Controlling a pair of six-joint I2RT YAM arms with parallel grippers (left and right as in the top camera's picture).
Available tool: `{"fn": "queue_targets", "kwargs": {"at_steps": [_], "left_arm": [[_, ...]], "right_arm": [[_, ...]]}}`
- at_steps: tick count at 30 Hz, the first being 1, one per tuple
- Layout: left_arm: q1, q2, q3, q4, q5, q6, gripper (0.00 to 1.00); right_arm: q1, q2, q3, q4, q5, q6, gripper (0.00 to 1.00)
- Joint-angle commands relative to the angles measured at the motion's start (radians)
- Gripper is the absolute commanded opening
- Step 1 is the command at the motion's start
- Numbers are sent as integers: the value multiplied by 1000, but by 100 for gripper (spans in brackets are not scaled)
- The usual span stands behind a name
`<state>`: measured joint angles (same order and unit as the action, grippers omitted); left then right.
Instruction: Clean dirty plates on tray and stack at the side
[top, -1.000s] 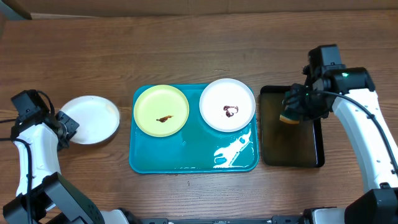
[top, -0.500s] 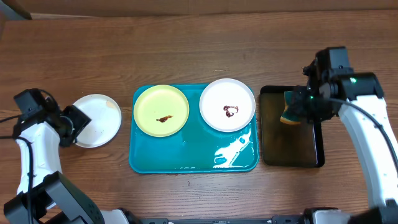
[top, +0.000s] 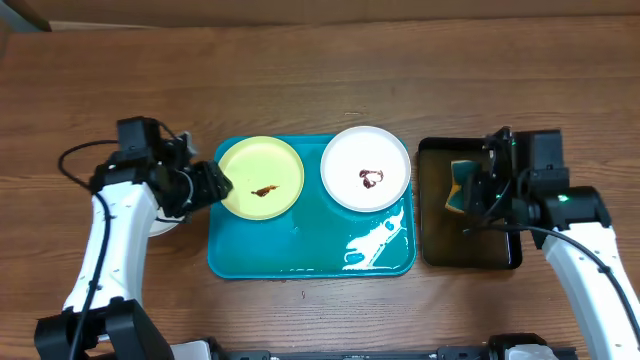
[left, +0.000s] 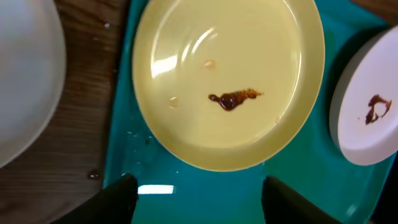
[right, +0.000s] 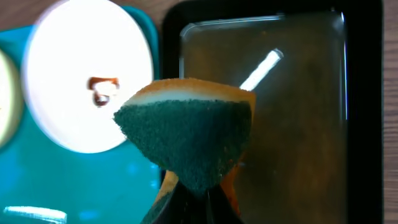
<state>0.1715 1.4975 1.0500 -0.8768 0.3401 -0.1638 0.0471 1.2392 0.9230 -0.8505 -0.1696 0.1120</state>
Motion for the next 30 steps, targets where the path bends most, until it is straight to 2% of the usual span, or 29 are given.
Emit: {"fn": "queue_targets", "kwargs": {"at_steps": [1, 6, 16, 22, 30], "left_arm": [[-55, -14, 15, -25, -29, 34, 65], [-108, -14, 15, -35, -65, 34, 64], [-161, -14, 15, -48, -88, 34, 61], [-161, -14, 15, -55, -89, 34, 61], [-161, -14, 15, -61, -89, 34, 61]], "right_arm": [[-3, 71, -29, 31, 38, 34, 4], [-3, 235, -29, 47, 37, 89, 4], [-3, 518, -29, 135, 29, 98, 5], [-4, 514, 13, 93, -46, 98, 5], [-3, 393, 256, -85, -2, 98, 5]]}}
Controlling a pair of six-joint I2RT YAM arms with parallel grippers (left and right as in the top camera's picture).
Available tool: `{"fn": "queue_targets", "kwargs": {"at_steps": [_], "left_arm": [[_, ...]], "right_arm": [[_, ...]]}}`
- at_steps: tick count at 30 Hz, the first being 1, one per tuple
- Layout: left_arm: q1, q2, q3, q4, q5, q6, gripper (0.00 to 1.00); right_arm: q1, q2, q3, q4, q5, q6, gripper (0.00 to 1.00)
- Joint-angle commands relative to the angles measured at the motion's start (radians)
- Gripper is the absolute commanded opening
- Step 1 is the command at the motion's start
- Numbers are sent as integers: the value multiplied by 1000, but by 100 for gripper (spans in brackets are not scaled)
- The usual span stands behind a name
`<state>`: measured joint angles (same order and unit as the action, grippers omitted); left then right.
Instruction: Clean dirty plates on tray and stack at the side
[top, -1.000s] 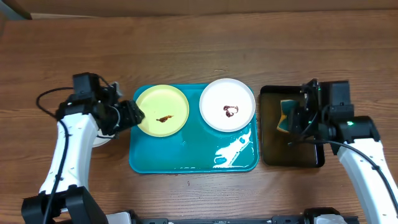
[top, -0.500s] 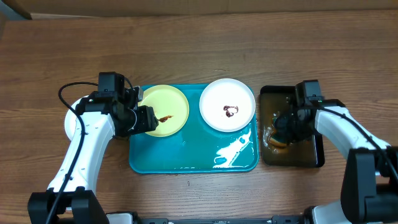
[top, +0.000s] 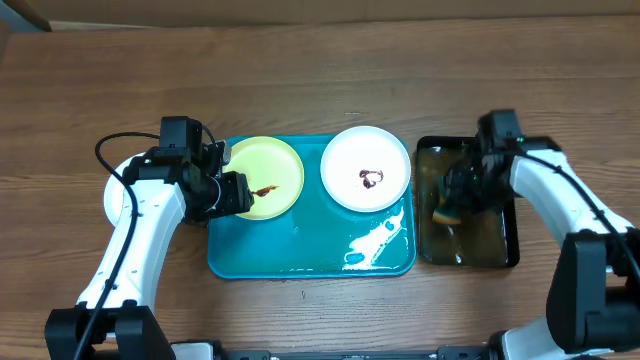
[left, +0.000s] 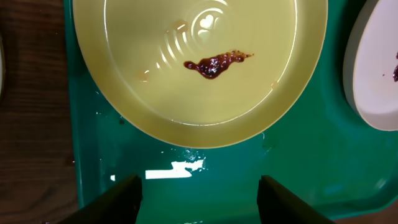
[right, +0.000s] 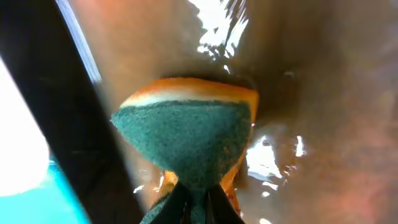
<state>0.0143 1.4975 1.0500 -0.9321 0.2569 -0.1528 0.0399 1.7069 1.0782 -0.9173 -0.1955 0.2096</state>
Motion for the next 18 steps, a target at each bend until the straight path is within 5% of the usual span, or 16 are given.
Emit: {"fn": "queue_targets", "kwargs": {"at_steps": [1, 9, 18], "left_arm": [[-4, -14, 15, -6, -5, 23, 61], [-4, -14, 15, -9, -56, 23, 61], [-4, -14, 15, -11, -66, 22, 63]], "right_arm": [[4, -85, 108, -27, 37, 0, 5], [4, -74, 25, -14, 64, 1, 7], [4, -74, -237, 262, 64, 31, 10]]}}
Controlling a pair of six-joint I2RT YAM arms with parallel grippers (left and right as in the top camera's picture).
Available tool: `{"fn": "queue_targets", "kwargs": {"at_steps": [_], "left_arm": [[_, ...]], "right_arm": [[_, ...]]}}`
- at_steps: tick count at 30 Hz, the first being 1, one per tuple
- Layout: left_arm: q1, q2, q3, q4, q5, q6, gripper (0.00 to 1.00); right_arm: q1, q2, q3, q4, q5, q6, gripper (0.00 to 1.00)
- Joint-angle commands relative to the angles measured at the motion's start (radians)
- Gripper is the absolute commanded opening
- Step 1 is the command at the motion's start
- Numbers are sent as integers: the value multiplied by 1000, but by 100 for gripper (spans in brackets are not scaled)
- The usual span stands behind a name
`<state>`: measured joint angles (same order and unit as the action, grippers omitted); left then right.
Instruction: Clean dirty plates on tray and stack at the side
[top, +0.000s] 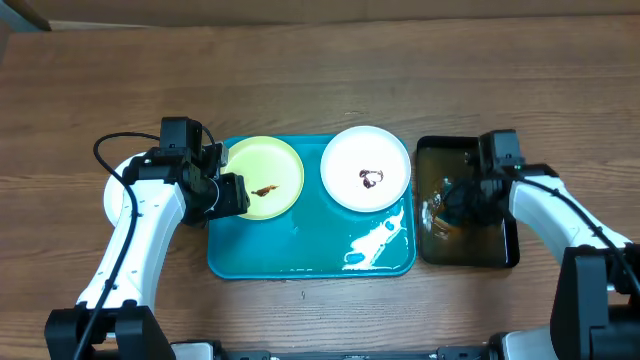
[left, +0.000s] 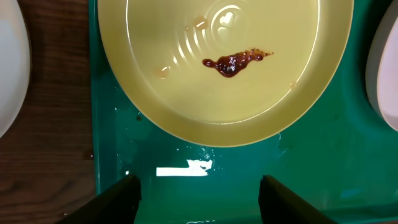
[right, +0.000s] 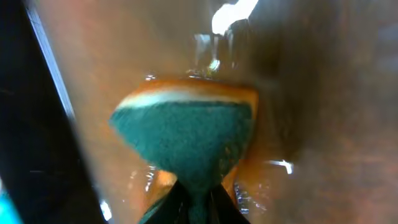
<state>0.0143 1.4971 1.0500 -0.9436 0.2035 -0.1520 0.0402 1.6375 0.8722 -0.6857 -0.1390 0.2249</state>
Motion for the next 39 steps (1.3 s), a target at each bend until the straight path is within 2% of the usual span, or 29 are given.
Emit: {"fn": "queue_targets", "kwargs": {"at_steps": [1, 8, 16, 22, 26, 34, 39], "left_arm": [[-4, -13, 15, 0, -12, 21, 63], [-3, -13, 15, -13, -75, 22, 63], [-3, -13, 15, 58, -137, 22, 66], [-3, -13, 15, 199, -175, 23, 66], [-3, 3, 15, 303, -214, 32, 71], [-3, 94, 15, 437, -181, 214, 79], [-4, 168, 15, 513, -151, 263, 77]], "right_arm": [[3, -5, -30, 32, 7, 15, 10], [3, -17, 114, -109, -50, 15, 12], [6, -101, 340, -312, -64, 11, 15], [6, -157, 347, -369, -83, 3, 15], [6, -156, 342, -398, -83, 4, 15], [6, -156, 340, -417, -83, 3, 15], [6, -156, 340, -425, -83, 3, 15]]}}
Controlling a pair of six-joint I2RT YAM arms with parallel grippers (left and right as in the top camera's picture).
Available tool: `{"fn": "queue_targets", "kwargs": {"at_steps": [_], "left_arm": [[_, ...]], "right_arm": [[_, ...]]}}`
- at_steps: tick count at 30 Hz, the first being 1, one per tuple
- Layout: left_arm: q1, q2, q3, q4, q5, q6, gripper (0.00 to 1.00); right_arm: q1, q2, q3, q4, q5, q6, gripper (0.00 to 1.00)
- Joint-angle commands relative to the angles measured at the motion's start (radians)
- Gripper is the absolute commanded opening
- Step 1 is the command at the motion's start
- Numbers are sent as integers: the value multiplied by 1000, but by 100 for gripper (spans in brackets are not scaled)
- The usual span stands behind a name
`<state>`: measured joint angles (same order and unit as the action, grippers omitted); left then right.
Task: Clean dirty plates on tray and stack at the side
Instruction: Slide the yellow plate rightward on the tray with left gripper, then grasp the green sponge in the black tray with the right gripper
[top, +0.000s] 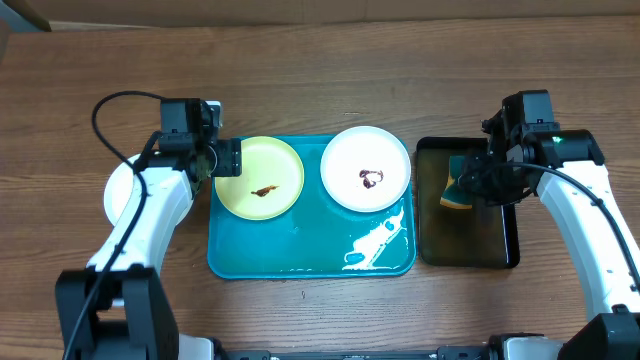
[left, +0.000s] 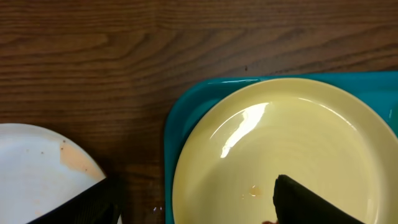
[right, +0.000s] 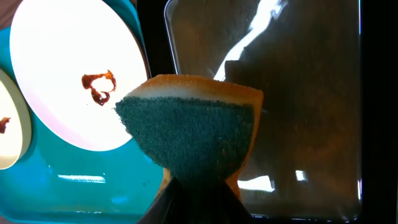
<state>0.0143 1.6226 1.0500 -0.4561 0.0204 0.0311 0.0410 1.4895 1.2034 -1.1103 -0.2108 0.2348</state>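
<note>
A yellow plate (top: 262, 176) with a brown smear and a white plate (top: 366, 168) with a brown smear lie side by side on the teal tray (top: 300, 255). My left gripper (top: 224, 158) is open at the yellow plate's (left: 280, 155) far-left rim. One finger is over that plate and the other over the table outside the tray (left: 177, 118). My right gripper (right: 199, 190) is shut on a sponge (right: 193, 137), orange with a green scouring face. The sponge (top: 457, 186) hangs above the black water tray (top: 468, 250).
Another white plate (top: 113, 195) sits on the wooden table left of the teal tray, partly under my left arm, and it shows a faint orange mark (left: 74, 158). Water is spilled on the teal tray's near right corner (top: 372, 245).
The sponge was down in the black tray's water and is now held above it. My left gripper, still open, went from the yellow plate's near rim to its far-left rim.
At first my right gripper held the sponge above the black tray and my left stood open at the yellow plate's left side. Then the sponge was in the water for two moments, with my left gripper at the plate's near rim. Now the sponge is raised again.
</note>
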Motion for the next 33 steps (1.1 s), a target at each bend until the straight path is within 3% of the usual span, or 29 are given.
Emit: {"fn": "queue_targets", "kwargs": {"at_steps": [1, 11, 22, 25, 33], "left_arm": [[-4, 55, 15, 40, 46, 89, 77], [-3, 166, 15, 144, 112, 104, 77], [-3, 221, 15, 114, 175, 103, 69], [-4, 221, 15, 62, 174, 104, 64], [-4, 221, 15, -141, 173, 51, 38]], "right_arm": [[5, -8, 8, -3, -11, -6, 15], [5, -8, 8, -22, -8, -7, 15], [5, -8, 8, -27, -8, -6, 15], [5, -8, 8, -31, -8, -6, 15], [5, -8, 8, -41, -8, -7, 16]]}}
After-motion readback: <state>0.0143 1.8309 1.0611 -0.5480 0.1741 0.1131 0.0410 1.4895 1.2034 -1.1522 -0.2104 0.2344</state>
